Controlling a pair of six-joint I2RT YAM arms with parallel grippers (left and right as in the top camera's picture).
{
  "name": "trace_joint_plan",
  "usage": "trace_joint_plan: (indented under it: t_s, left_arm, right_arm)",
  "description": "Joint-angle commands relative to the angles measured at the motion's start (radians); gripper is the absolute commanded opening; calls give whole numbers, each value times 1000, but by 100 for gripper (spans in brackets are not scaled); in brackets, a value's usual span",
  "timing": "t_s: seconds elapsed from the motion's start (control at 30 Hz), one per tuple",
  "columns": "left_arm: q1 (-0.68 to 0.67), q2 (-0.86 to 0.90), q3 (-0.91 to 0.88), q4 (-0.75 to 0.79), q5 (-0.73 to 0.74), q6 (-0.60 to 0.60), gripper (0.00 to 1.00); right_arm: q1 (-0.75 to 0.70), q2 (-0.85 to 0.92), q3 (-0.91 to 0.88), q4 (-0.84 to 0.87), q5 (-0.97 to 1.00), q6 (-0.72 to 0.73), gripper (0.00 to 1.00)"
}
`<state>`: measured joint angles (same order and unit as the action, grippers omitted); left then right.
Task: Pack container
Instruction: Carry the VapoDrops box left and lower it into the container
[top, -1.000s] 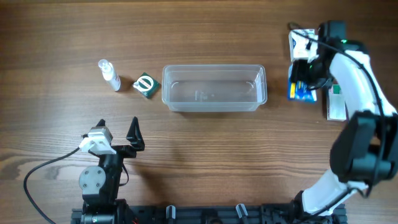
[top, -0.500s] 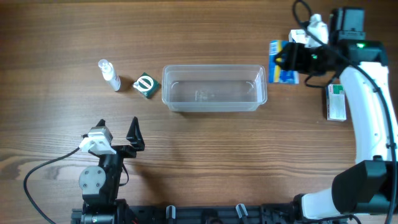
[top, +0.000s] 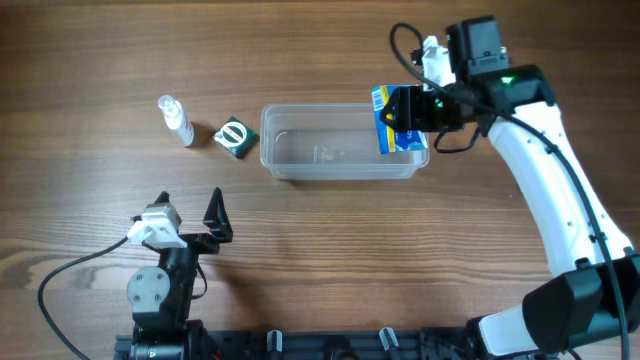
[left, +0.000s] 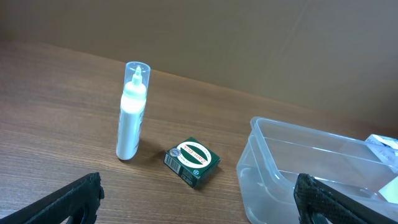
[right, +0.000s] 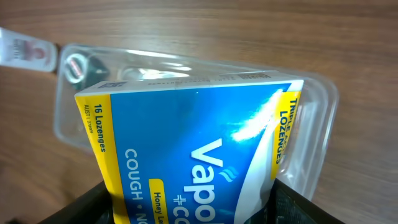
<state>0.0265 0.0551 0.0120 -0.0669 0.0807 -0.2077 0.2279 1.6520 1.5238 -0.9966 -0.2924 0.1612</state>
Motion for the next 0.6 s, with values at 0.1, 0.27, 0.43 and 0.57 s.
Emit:
trace_joint_plan:
  t_s: [0.1,0.27,0.43,0.57]
  left_arm:
    - [6,0,-6,-1,13,-9,100]
    - [6,0,-6,-1,13,-9,100]
    - [6,0,-6,-1,13,-9,100]
    - [6,0,-6,-1,12,-9,100]
  right_arm:
    - [32,42,-47,47,157,42,64]
    - [33,97,-47,46,182,66,64]
    - [33,143,-47,48,192,105,64]
    - [33,151,-47,61,196,107,64]
